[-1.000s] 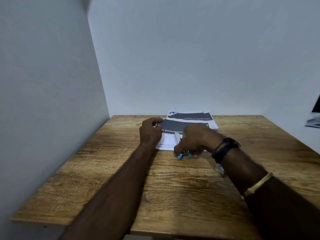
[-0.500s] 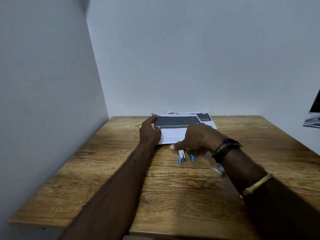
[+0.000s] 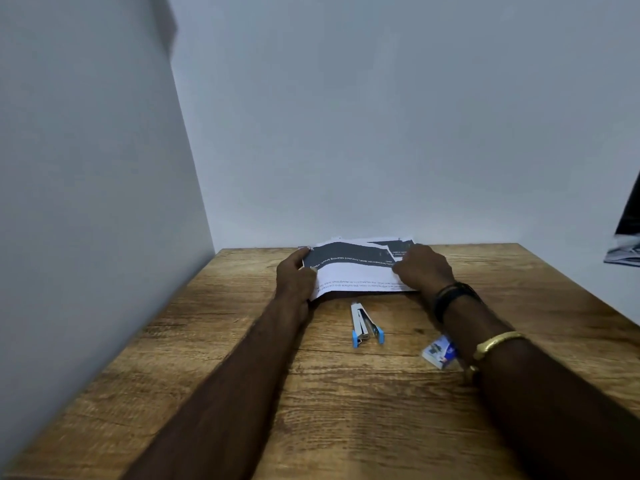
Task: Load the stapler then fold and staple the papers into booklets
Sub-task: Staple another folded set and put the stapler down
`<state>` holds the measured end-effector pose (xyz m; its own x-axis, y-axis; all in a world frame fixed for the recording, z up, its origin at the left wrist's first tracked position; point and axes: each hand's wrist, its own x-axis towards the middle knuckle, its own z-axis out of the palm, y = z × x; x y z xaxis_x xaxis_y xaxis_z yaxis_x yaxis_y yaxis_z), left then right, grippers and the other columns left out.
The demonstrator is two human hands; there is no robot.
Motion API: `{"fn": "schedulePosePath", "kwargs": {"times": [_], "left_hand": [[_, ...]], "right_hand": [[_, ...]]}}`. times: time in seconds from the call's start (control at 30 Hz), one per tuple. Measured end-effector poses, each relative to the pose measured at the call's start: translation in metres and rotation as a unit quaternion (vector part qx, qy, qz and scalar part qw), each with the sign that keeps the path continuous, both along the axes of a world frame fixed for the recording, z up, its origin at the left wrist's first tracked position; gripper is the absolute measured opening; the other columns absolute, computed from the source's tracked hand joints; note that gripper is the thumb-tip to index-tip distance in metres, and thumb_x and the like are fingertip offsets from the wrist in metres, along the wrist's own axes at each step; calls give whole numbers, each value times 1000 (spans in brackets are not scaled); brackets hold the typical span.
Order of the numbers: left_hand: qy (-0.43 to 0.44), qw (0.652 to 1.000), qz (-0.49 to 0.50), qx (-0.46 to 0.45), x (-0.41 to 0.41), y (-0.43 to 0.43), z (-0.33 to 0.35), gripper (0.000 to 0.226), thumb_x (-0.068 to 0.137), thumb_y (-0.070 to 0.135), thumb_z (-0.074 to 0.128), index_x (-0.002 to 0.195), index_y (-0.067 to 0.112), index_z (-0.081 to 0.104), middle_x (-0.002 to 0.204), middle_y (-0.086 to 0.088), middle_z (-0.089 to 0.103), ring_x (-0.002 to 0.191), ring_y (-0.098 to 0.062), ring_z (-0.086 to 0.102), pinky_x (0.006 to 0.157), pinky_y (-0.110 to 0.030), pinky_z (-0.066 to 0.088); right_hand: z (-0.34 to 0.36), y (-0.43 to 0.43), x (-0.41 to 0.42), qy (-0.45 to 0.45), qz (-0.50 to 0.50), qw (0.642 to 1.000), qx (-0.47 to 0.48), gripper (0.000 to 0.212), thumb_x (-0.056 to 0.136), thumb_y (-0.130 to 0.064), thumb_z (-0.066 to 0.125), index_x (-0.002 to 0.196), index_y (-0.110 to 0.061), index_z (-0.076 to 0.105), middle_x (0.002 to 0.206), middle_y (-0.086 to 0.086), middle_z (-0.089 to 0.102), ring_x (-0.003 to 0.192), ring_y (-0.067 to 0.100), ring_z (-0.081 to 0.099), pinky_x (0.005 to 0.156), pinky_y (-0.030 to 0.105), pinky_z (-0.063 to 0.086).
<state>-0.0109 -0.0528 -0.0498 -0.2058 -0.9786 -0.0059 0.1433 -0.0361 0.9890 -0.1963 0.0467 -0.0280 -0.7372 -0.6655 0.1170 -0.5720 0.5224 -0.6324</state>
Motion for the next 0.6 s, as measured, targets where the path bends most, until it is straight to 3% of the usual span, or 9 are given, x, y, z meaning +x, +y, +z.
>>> {"fn": "schedulePosePath", "kwargs": {"times": [0.1, 0.2, 0.3, 0.47, 0.53, 0.6], "left_hand": [[2, 1000, -2, 4, -3, 1, 4, 69, 86, -25, 39, 140, 12, 59, 96, 2, 68, 72, -14, 71, 48, -19, 55], [9, 1000, 4, -13, -9, -6, 7, 62, 91, -22, 43, 139, 14, 61, 119, -5, 66, 89, -18, 71, 59, -22, 61], [7, 1000, 17, -15, -19, -18, 7, 51, 96, -13, 50, 137, 14, 63, 126, -9, 65, 102, -28, 71, 84, -39, 64], [-32, 999, 5, -6, -42, -36, 1, 55, 91, -13, 51, 139, 14, 61, 129, -13, 66, 107, -32, 71, 92, -48, 61], [-85, 995, 1, -57, -49, -39, 0, 55, 91, -8, 53, 141, 13, 59, 136, -13, 64, 117, -31, 65, 103, -45, 55], [-163, 978, 1, -133, -55, -42, -1, 53, 90, -4, 57, 141, 11, 59, 142, -11, 61, 127, -27, 59, 113, -32, 44]], "right_hand": [[4, -1, -5, -73, -19, 994, -78, 9, 81, -12, 68, 89, -12, 64, 112, 12, 71, 108, 36, 66, 78, 31, 50], [4, 0, -12, -133, -52, 970, -196, 23, 82, -2, 61, 76, -23, 66, 106, 7, 71, 107, 35, 67, 91, 45, 58], [7, 0, -19, -127, -91, 958, -240, 24, 83, -3, 58, 86, -22, 73, 109, 5, 73, 106, 30, 68, 92, 44, 58], [6, -9, -32, -123, -121, 944, -281, 25, 81, -1, 60, 90, -18, 76, 102, 5, 76, 98, 27, 70, 88, 40, 60], [5, -14, -39, -88, -120, 946, -288, 24, 84, 0, 60, 91, -16, 77, 99, 6, 77, 96, 27, 71, 88, 37, 59], [3, -19, -44, -69, -119, 944, -298, 26, 86, 2, 59, 90, -14, 78, 98, 6, 78, 97, 27, 71, 87, 34, 58]]}}
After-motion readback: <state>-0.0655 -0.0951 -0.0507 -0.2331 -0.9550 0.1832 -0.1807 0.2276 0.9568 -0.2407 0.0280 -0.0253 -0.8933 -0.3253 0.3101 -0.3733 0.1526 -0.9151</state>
